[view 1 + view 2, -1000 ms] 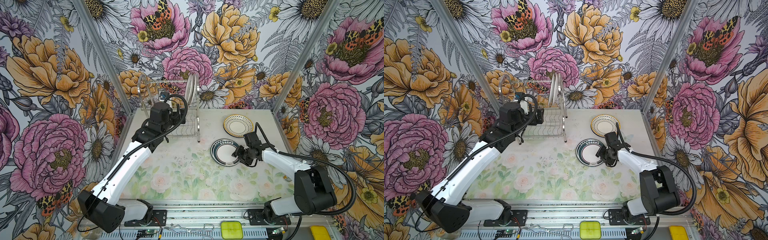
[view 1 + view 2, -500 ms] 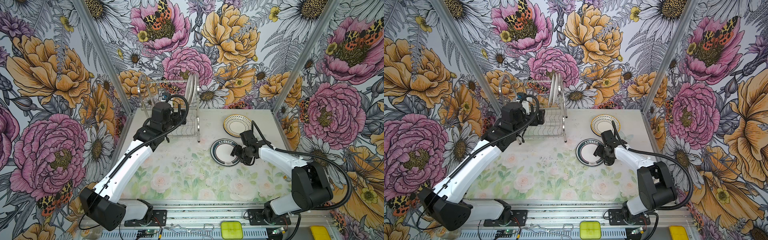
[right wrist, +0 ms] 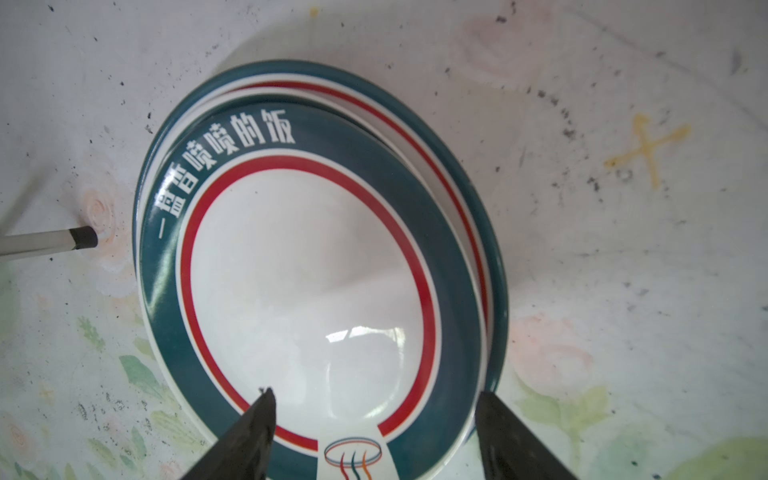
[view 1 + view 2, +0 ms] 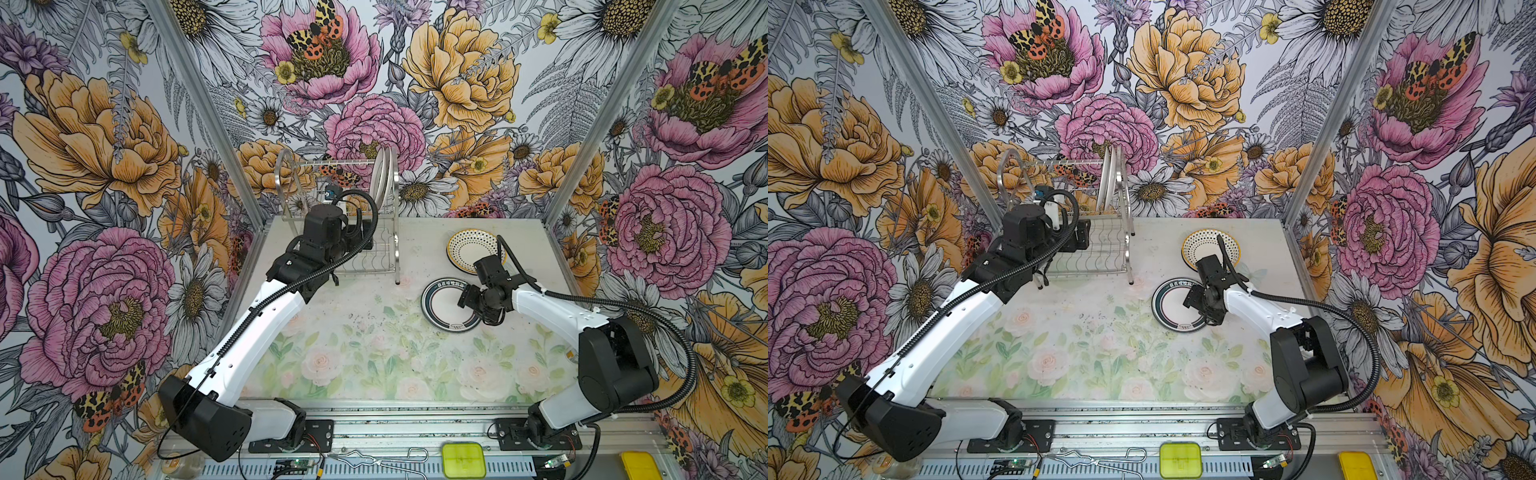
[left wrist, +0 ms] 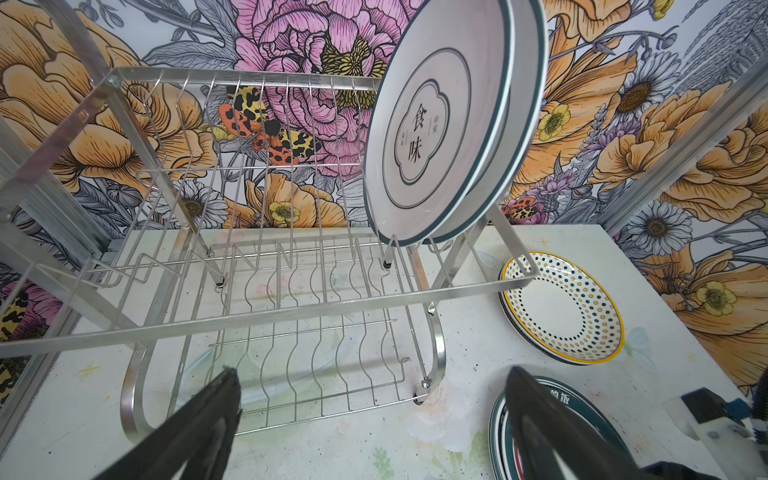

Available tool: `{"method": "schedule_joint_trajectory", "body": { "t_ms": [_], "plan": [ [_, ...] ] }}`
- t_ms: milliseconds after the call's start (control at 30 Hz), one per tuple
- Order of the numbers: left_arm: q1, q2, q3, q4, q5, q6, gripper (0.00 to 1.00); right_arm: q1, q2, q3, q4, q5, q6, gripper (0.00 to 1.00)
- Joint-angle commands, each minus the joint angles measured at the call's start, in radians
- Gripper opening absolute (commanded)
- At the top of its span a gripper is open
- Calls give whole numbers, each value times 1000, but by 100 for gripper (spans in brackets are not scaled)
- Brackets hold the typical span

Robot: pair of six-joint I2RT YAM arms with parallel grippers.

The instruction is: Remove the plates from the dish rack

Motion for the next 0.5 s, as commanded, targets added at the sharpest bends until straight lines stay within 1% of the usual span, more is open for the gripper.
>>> {"method": "schedule_joint_trajectory", "body": {
  "t_ms": [0, 167, 300, 467],
  "plan": [
    [-9, 5, 44, -24, -32, 25, 99, 8, -19, 20, -16, 25, -20, 77],
    [-4, 22, 66, -20, -19, 57, 99, 7, -33, -4, -19, 43, -20, 77],
    [26, 58, 105, -12, 116, 75, 99, 8, -24, -7, -18, 51, -20, 77],
    [30, 121, 155, -5, 160, 129, 99, 7, -6, -4, -15, 59, -21, 77]
  ]
}}
